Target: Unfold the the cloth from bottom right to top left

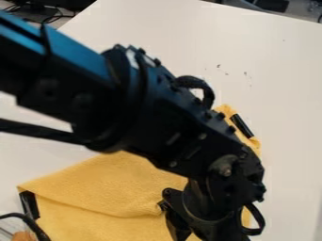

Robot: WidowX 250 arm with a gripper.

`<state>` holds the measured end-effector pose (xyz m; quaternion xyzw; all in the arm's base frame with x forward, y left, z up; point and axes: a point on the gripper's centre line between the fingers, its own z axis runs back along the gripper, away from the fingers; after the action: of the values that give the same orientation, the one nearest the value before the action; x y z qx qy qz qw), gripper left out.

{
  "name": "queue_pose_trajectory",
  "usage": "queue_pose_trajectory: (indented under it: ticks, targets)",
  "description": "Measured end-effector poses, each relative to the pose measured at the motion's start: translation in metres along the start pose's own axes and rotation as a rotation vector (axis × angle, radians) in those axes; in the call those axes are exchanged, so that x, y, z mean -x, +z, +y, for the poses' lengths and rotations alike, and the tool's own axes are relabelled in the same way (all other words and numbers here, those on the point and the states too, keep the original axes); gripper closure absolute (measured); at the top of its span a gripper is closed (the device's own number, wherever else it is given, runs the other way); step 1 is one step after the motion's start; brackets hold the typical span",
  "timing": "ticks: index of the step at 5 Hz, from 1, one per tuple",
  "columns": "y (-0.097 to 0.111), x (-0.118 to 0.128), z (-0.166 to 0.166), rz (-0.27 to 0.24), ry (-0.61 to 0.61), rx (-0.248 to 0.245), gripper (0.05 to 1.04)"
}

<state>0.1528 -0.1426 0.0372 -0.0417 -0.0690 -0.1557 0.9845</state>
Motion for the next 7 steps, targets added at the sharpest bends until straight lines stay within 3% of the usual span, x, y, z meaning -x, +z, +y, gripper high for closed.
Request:
queue_pose_trajectory:
  ticks: [1,2,4,6,7]
  targets:
    - [-0.002,0.001,0.001,0.011,0.001,-0.008,0.083]
    - [-0.006,-0.01,0.005,0.011,-0.031,-0.065,0.083]
    - [-0.006,-0.044,0.025,-0.043,-0.042,-0.131,0.083]
    - [0.002,-0.046,0.045,-0.077,-0.015,-0.223,0.083]
    - [-0.002,-0.043,0.056,-0.09,0.004,-0.24,0.083]
